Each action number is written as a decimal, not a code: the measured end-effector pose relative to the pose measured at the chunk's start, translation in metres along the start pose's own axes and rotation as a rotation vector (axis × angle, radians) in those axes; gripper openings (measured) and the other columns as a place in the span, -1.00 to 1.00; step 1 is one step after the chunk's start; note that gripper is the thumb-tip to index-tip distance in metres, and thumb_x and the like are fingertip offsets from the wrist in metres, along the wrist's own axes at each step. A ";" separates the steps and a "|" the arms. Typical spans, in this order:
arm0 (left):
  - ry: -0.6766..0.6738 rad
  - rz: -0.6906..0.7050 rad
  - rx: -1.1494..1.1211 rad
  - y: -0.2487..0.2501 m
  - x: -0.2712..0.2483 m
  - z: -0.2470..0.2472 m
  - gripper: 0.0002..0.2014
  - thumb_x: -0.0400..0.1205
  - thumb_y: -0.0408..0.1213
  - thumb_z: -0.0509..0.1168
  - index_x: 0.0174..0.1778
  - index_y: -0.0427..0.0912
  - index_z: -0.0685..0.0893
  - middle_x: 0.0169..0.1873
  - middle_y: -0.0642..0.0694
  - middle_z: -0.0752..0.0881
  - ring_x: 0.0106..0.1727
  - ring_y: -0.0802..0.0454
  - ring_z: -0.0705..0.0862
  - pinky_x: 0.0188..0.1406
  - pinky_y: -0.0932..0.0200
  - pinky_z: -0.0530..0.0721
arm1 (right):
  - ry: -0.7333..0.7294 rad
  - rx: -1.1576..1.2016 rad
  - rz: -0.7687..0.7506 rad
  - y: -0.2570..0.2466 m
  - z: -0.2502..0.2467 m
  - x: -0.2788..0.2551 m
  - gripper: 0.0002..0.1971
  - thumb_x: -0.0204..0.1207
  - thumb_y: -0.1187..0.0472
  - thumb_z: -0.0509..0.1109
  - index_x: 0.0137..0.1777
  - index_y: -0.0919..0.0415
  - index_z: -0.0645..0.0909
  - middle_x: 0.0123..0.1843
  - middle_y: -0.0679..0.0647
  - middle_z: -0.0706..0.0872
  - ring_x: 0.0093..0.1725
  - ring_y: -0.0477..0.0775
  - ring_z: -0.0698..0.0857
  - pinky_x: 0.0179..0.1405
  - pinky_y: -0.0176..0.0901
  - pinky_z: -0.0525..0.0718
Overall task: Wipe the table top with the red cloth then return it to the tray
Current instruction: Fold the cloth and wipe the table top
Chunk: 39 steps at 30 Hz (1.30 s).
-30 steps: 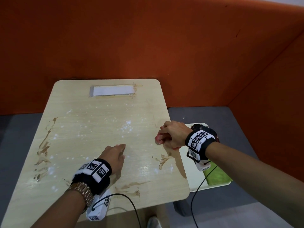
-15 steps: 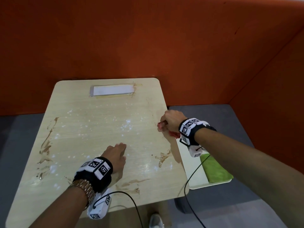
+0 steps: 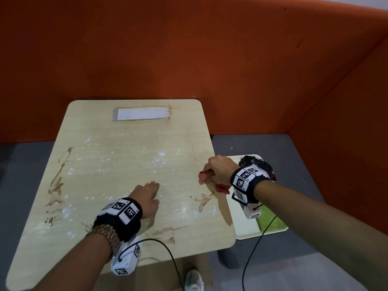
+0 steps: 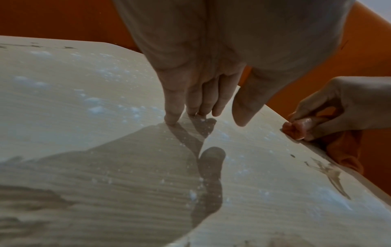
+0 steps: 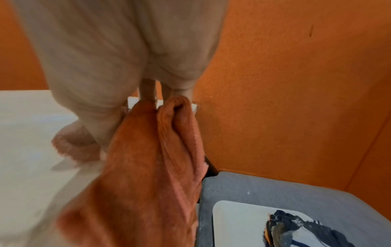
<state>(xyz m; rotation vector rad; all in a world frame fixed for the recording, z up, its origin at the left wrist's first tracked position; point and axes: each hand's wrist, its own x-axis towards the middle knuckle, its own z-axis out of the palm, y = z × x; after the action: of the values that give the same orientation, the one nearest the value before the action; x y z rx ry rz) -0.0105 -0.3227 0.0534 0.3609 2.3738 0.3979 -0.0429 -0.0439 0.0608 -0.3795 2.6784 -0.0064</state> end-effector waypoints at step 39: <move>-0.038 -0.011 0.079 0.001 0.001 0.000 -0.45 0.71 -0.21 0.11 0.65 -0.12 0.16 0.67 -0.14 0.12 0.64 -0.19 0.19 0.58 0.01 0.29 | 0.044 0.091 0.149 -0.009 -0.001 0.008 -0.78 0.47 0.19 0.46 0.10 0.03 0.80 0.08 0.13 0.75 0.09 0.27 0.70 -0.09 -0.09 0.57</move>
<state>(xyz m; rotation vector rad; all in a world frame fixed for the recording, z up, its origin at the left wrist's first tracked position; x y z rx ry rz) -0.0110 -0.3211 0.0536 0.3879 2.3578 0.2904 -0.0482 -0.0548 0.0591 -0.1524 2.7319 -0.0930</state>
